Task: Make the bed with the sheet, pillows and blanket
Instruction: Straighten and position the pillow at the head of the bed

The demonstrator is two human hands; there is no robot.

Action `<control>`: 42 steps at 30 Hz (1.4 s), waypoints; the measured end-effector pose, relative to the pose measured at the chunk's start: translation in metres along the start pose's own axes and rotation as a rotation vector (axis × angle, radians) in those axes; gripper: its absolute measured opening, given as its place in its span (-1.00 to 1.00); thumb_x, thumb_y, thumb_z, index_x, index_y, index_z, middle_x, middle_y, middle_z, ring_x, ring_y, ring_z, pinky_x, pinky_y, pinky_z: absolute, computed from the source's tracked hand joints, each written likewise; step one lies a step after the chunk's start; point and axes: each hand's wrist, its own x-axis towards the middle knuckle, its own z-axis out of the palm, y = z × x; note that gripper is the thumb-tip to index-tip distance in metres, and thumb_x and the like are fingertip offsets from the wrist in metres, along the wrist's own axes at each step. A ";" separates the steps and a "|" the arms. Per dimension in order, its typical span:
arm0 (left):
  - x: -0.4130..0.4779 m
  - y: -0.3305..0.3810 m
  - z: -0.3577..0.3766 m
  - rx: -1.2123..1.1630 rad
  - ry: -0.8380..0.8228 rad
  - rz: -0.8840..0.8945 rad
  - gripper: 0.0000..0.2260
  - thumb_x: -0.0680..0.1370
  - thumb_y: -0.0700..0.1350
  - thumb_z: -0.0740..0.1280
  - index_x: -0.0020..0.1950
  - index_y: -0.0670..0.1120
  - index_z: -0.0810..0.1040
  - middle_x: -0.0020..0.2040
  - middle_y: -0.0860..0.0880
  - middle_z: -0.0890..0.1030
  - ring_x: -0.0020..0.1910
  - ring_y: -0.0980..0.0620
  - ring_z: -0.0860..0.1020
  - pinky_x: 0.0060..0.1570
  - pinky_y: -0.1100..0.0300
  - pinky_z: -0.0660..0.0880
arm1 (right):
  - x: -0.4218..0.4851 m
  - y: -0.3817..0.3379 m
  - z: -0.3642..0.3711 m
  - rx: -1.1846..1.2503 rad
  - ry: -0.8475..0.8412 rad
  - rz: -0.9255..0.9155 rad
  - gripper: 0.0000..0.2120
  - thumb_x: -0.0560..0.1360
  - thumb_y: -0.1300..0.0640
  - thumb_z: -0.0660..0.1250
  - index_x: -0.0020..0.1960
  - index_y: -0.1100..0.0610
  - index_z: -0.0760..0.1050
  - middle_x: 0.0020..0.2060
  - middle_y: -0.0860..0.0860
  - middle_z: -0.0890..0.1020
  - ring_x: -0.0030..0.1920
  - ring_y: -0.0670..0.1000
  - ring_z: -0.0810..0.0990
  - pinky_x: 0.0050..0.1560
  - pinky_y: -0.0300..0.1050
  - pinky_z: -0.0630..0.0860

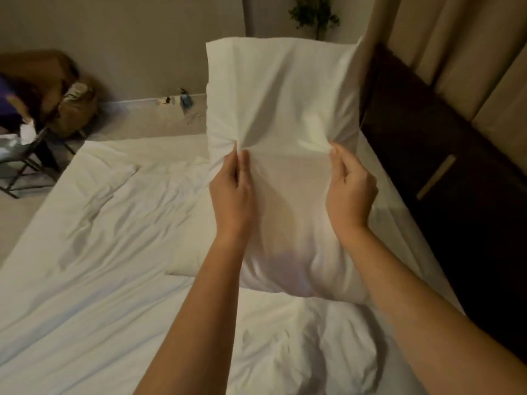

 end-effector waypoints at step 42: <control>-0.167 -0.378 -0.014 0.723 -0.678 -0.291 -0.59 0.65 -0.10 0.25 0.50 -0.16 0.40 0.47 -0.16 0.42 0.42 -0.26 0.35 0.39 -0.17 0.39 | -0.186 0.313 0.077 -0.630 -1.042 0.543 -0.32 0.61 0.00 0.35 0.64 0.01 0.15 0.56 0.08 0.33 0.49 0.17 0.37 0.46 0.02 0.35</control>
